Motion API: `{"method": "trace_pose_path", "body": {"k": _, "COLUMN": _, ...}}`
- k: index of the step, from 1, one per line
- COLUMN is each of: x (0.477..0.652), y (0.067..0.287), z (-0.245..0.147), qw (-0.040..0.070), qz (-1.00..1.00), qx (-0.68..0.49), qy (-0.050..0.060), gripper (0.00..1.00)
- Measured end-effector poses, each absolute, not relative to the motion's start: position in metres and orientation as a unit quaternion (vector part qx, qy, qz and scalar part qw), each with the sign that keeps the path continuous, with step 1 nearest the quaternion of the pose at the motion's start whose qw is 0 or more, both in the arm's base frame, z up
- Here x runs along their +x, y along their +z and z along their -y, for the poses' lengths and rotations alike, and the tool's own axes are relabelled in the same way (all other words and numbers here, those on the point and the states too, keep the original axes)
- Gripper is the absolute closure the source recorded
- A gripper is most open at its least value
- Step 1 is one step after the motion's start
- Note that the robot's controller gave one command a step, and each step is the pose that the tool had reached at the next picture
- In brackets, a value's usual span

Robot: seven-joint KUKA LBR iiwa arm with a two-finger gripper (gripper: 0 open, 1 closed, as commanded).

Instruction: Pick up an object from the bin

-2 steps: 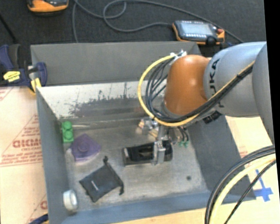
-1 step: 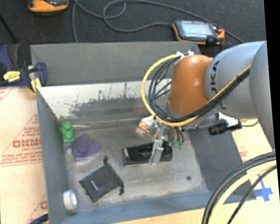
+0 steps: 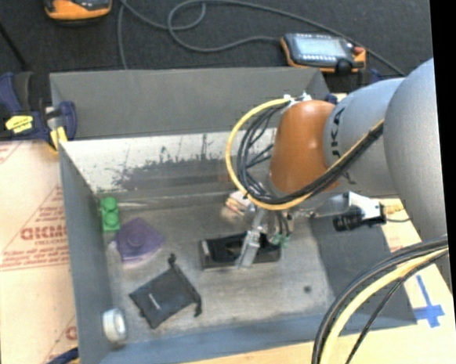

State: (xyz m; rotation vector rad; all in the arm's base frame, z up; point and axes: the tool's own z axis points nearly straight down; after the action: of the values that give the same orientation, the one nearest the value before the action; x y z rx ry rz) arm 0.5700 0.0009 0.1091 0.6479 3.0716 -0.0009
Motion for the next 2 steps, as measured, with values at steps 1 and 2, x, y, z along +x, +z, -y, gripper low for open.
{"method": "trace_pose_path", "body": {"k": 1, "x": 0.5712, "y": 0.0777, "z": -0.0089, "qw": 0.005, "qz": -0.977, "qx": 0.213, "qy": 0.000, "gripper": 1.00}}
{"method": "trace_pose_path", "body": {"k": 2, "x": 0.5714, "y": 0.0782, "z": -0.0086, "qw": 0.005, "qz": -0.977, "qx": 0.213, "qy": 0.000, "gripper": 1.00}}
